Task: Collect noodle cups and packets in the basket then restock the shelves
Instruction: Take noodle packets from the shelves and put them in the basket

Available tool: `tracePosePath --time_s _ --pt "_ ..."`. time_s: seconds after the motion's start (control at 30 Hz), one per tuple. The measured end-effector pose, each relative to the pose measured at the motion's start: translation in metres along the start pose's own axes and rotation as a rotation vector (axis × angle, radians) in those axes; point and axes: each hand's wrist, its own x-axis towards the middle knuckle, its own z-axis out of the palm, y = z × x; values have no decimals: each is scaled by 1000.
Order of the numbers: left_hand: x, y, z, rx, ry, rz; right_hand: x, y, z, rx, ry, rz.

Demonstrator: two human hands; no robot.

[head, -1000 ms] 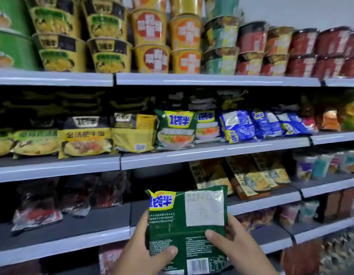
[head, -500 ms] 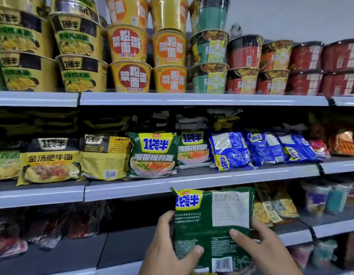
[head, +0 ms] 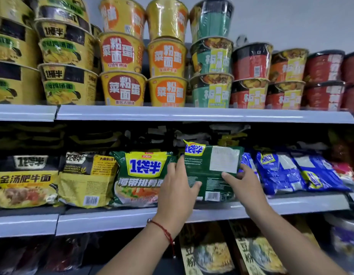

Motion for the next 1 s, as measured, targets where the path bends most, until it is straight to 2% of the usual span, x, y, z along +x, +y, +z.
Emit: tracePosePath --time_s 0.17,0.23,0.4,0.5,0.77,0.9,1.0 --pt "3 -15 24 457 103 44 30 15 30 -168 -120 -12" --pt "5 -20 37 520 86 42 30 19 38 -290 -140 -67" --pt "9 -27 47 497 48 100 31 25 38 -451 -110 -209" --pt "4 -29 42 470 50 137 35 32 35 -480 -123 -212" --pt "-14 -38 22 349 77 250 22 34 23 -396 -114 -295" --pt "-39 -45 5 284 52 210 -6 25 24 -283 -163 -447" --pt "-75 -58 -12 203 6 69 -43 20 36 -153 -335 -532"
